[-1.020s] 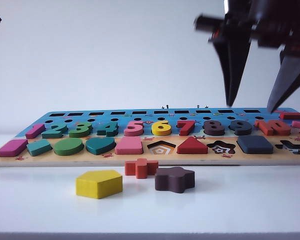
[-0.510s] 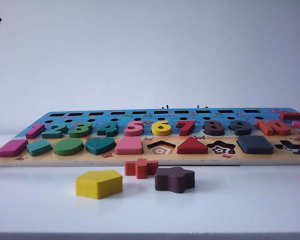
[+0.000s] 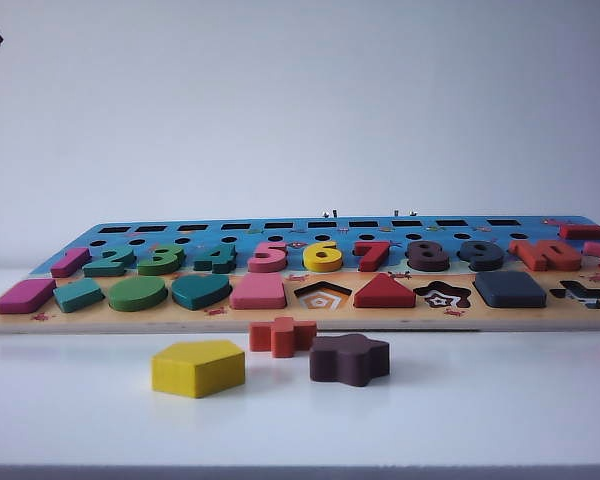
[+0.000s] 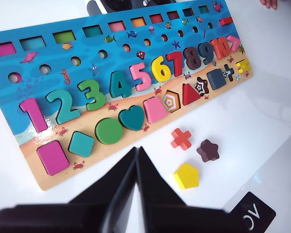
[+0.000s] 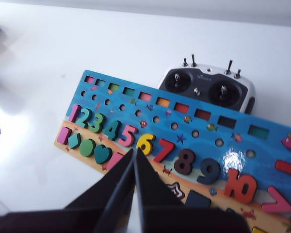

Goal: Insert the cube into the slot.

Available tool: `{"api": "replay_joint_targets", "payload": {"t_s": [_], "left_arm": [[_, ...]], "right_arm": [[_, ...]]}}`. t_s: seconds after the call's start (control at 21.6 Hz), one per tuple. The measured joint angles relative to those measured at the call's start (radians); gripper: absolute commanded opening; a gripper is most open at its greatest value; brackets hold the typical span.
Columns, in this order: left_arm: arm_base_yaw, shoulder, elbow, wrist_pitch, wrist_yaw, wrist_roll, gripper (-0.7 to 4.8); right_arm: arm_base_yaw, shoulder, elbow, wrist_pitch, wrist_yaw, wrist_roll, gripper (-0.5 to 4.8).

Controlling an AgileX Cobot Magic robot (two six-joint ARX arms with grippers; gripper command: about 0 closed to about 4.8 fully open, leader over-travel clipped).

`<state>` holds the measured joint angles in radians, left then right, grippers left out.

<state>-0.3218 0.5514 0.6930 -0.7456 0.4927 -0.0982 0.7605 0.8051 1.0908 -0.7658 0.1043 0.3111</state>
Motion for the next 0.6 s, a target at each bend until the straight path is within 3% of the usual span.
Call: {"api": "replay_joint_targets", "payload": {"t_s": [0.19, 0.6], "left_arm": [[0.000, -0.021, 0.000, 0.013, -0.001, 0.005, 0.07], [0.058, -0.066, -0.038, 0.137, -0.004, 0.050, 0.07]], "right_arm": [[0.000, -0.035, -0.106, 0.161, -0.055, -0.121, -0.06], [0.000, -0.128, -0.322, 0.370, -0.054, -0.178, -0.06]]}}
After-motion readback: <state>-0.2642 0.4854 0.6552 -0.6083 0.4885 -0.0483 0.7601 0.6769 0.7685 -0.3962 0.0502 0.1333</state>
